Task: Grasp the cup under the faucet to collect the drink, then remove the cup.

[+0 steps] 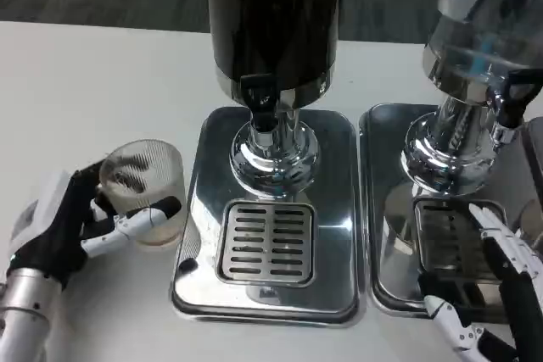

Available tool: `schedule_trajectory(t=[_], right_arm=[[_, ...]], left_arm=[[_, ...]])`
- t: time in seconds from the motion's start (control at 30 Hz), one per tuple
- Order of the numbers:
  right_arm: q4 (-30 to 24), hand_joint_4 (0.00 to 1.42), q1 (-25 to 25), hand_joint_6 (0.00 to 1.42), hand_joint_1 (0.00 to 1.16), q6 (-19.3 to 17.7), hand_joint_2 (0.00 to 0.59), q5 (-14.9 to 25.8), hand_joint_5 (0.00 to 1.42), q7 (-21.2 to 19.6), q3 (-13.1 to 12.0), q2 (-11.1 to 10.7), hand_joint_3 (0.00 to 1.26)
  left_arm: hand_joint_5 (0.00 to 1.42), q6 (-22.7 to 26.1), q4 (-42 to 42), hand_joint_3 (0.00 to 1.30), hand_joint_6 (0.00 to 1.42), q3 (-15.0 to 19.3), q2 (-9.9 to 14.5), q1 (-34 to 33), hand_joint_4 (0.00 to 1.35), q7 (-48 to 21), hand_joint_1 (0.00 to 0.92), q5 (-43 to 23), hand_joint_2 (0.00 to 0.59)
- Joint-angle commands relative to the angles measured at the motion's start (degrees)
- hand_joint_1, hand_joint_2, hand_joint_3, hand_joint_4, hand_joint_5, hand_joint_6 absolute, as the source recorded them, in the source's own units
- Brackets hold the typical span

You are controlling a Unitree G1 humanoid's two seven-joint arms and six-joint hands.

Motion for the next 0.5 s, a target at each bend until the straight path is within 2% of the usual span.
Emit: schedule_trajectory(t=[0.03,0.13,0.5], right_arm=[[-0.35,0.11,0.21,0.11,0.38,-0.87,0.326,0.56,0.12,0.36,-0.46,-0.06,0.15],[-0.04,0.11,-0.13,0.11,0.37,-0.87,0.326,0.60,0.12,0.47,-0.30,-0.01,0.15],[0.56,0.11,-0.70,0.11,0.37,-1.33,0.327,0.65,0.12,0.34,-0.02,0.25,0.16]], left_arm=[[0.97,-1.56,0.09,0.53,1.37,0.10,-0.46,1.06,0.65,2.89,0.429,0.57,0.083],[1.00,-2.18,-0.03,0.57,1.40,0.36,-0.16,1.60,0.70,4.12,0.433,0.79,0.078],[1.01,-4.63,-1.16,0.58,1.42,1.63,1.66,3.53,0.71,7.55,0.434,0.74,0.070]])
